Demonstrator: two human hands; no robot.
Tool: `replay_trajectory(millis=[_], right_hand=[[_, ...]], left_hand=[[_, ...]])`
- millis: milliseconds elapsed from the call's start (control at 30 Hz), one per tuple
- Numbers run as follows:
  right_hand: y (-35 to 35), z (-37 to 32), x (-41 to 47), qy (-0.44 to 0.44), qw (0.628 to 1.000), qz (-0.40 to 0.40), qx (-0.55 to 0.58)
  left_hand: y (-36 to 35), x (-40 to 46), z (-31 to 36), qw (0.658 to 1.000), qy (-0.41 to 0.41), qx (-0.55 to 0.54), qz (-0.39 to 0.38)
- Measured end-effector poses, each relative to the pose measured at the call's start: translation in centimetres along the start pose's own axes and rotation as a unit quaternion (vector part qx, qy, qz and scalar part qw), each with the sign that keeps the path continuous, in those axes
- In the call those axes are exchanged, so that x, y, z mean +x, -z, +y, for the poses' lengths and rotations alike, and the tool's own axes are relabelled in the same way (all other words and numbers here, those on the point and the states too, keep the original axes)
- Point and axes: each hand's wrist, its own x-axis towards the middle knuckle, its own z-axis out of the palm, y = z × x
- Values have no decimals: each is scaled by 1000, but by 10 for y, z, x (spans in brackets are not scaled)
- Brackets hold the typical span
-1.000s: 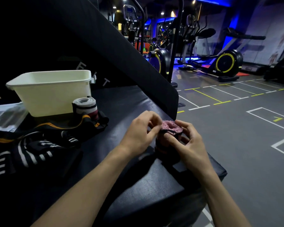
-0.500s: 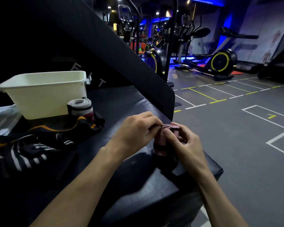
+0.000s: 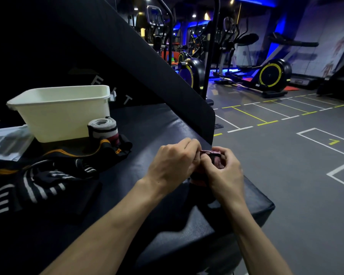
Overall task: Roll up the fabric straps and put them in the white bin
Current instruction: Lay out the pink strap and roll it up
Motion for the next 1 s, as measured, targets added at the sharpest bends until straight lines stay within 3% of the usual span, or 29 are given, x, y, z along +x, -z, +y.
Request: replay_trajectory(millis=[300, 433, 700, 833, 1000], right_hand=[[-3, 0, 4, -6, 999, -6, -35], [4, 8, 7, -31, 996, -63, 51], [17, 10, 9, -41, 988, -70, 133], [18, 10, 8, -38, 993, -46, 99], [13, 1, 3, 13, 999, 21, -42]], left_hand=[[-4, 4, -1, 999, -9, 36, 10], [-4, 1, -5, 1000, 11, 13, 17], [-7, -1, -2, 1000, 15, 7, 14], [-8, -2, 1, 1000, 7, -5, 8], [-9, -1, 4, 1000, -1, 14, -2]])
